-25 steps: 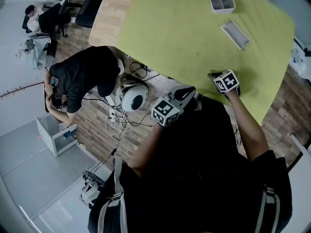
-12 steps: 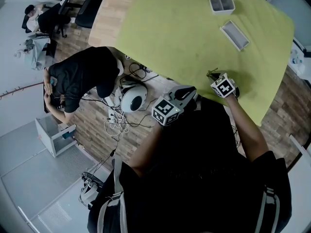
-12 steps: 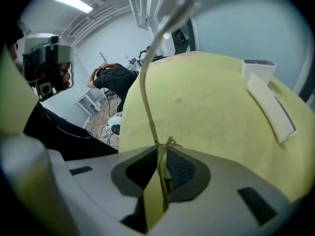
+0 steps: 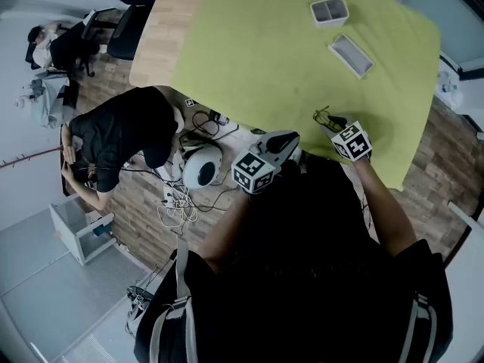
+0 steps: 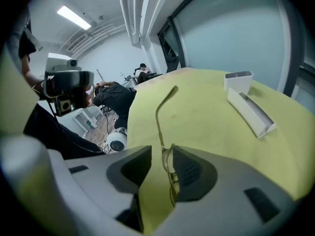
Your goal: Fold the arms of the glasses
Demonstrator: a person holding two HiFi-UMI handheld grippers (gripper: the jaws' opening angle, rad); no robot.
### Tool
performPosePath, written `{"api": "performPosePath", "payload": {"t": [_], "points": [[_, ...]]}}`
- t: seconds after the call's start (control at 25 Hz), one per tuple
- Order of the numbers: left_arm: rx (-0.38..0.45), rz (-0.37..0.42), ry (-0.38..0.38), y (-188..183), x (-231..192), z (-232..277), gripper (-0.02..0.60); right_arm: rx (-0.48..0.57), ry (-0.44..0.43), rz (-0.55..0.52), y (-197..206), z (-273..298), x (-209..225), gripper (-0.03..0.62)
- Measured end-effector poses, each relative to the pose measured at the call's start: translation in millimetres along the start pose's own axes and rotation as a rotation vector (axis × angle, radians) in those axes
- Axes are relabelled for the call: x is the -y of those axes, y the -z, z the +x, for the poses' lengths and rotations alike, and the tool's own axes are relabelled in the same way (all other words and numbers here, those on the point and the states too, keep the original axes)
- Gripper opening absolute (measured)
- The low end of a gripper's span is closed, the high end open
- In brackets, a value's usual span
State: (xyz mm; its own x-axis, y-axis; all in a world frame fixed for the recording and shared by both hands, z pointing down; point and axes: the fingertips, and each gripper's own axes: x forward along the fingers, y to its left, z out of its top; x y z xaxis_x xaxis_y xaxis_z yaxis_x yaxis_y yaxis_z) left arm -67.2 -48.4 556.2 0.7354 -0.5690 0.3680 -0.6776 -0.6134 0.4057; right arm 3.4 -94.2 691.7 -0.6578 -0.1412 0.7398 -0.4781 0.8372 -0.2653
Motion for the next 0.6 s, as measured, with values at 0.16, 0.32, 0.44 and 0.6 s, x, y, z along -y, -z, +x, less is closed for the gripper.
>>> {"api": "performPosePath", "payload": {"t": [0.16, 0.32, 0.44, 0.6], "points": [[0.012, 0.012, 0.02, -5, -1, 3, 0.032, 0.045, 0.025, -0.032, -13, -21, -2, 0.112], [0.013, 0.025, 0.038, -9, -3, 6, 0.032, 0.078, 0.039, -0.041, -29, -35, -3, 0.112], [0.031, 0.037, 0.038, -15, -3, 8, 0.032, 0.117, 0.048, -0.031, -42, -45, -5, 0.112], [0.051, 0.038, 0.044, -21, -4, 9, 0.031, 0.134, 0.062, -0.03, -50, -48, -2, 0.112]]}}
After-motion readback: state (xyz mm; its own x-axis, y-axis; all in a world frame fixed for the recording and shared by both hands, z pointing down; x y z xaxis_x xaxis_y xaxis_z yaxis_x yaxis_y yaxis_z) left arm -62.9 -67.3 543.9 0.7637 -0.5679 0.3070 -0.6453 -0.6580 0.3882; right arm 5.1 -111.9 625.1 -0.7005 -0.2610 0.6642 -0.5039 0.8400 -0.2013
